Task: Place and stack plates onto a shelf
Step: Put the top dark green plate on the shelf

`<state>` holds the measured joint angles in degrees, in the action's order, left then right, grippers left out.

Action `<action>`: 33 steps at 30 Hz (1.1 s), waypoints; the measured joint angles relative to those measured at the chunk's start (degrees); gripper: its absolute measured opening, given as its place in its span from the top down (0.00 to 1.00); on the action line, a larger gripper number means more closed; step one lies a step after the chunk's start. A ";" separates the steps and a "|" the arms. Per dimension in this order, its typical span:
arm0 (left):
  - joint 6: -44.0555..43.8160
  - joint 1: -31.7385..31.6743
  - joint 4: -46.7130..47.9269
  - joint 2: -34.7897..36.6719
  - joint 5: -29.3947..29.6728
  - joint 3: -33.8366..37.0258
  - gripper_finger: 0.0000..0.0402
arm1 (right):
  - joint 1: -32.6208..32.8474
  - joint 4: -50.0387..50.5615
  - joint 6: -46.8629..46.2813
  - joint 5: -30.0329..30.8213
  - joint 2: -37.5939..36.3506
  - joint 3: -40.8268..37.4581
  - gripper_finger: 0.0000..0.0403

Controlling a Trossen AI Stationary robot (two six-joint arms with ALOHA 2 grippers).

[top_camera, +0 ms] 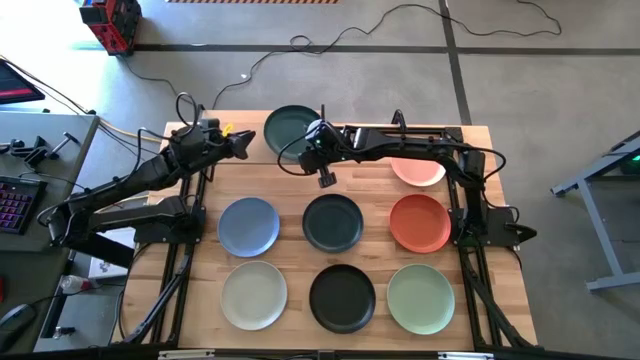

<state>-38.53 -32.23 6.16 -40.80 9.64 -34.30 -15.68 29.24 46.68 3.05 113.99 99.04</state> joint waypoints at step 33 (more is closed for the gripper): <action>16.18 3.15 -2.54 4.07 -9.66 0.00 0.72 | 0.35 -0.73 0.30 0.00 0.02 0.00 1.00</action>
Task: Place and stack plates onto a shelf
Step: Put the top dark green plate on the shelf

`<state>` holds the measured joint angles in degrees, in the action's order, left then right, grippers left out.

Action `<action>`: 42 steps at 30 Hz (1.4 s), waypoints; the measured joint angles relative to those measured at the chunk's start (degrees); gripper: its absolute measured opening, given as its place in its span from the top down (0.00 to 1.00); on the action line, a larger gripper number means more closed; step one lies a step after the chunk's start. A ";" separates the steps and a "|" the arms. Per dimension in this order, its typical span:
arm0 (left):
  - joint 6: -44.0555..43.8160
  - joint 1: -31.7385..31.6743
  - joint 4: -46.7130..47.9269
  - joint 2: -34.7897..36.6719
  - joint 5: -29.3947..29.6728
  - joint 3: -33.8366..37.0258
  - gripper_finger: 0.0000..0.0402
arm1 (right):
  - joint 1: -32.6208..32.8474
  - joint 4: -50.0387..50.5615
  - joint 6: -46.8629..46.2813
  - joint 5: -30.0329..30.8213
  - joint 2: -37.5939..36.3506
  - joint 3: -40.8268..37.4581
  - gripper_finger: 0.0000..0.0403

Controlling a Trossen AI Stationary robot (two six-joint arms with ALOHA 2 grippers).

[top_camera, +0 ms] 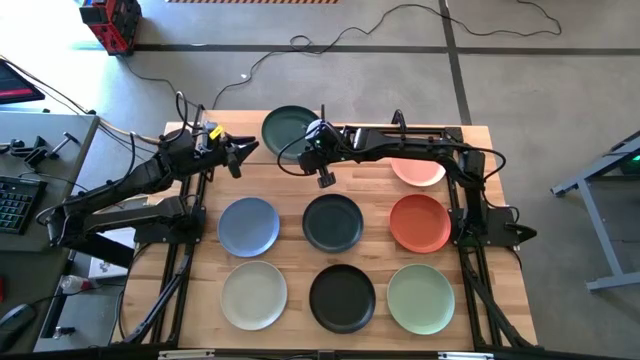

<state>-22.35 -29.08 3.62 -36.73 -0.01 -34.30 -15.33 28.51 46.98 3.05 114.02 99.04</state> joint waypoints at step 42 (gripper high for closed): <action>0.00 -0.02 0.00 0.00 0.02 0.00 0.72 | -0.65 0.20 -3.62 -2.91 0.02 -0.01 1.00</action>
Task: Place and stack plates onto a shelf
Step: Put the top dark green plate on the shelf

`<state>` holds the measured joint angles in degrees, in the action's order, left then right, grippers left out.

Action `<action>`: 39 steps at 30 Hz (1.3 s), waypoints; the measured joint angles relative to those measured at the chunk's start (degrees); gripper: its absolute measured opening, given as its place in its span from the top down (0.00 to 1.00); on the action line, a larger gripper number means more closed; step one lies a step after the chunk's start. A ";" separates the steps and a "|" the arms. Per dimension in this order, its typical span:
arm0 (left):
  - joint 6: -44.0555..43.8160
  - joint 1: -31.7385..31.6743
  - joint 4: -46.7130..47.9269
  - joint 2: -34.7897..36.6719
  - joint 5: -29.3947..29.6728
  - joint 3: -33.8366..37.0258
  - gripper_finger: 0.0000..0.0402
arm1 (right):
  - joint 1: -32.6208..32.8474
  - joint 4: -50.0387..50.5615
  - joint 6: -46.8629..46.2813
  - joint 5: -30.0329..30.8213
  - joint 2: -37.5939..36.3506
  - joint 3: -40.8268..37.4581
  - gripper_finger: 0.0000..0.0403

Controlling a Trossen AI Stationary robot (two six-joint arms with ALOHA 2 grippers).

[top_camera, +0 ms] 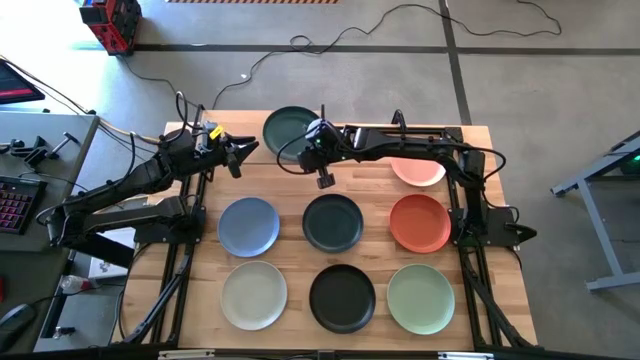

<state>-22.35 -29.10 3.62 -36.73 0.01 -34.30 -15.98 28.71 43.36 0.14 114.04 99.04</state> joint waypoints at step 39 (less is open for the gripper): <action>0.00 0.00 0.00 0.00 0.00 0.00 0.72 | 0.88 -2.99 -1.30 0.72 -0.59 0.01 0.78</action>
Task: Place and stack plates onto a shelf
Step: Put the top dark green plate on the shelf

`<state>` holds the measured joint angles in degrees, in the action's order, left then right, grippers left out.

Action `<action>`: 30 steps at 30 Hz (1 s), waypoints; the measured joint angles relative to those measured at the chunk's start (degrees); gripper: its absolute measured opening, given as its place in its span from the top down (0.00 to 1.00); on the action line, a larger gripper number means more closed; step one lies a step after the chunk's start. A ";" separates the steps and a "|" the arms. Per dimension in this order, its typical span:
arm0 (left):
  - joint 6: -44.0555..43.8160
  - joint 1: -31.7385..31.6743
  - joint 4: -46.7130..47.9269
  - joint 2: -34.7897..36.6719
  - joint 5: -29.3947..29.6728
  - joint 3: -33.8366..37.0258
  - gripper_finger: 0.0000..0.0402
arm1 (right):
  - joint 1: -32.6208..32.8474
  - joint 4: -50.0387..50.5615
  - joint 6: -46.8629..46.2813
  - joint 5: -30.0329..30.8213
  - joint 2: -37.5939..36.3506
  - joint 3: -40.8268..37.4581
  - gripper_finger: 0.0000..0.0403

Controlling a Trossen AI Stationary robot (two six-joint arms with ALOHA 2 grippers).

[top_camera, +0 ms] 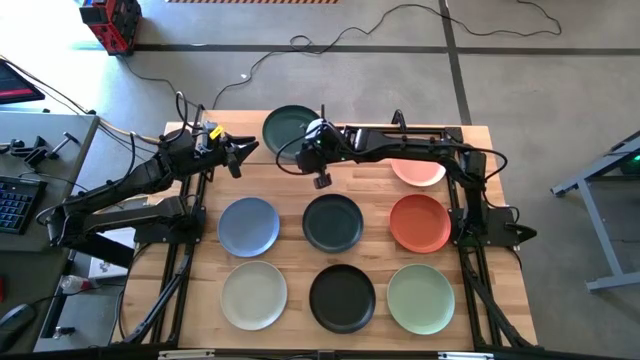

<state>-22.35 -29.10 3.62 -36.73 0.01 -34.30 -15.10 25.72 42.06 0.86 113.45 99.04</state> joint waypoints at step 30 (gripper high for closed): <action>0.00 0.00 0.00 -0.02 0.00 0.00 0.72 | 0.64 -2.39 -3.19 -1.11 1.35 -0.02 0.98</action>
<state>-22.35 -29.10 3.62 -36.75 0.01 -34.30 -14.46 23.33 38.87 -0.26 114.80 99.02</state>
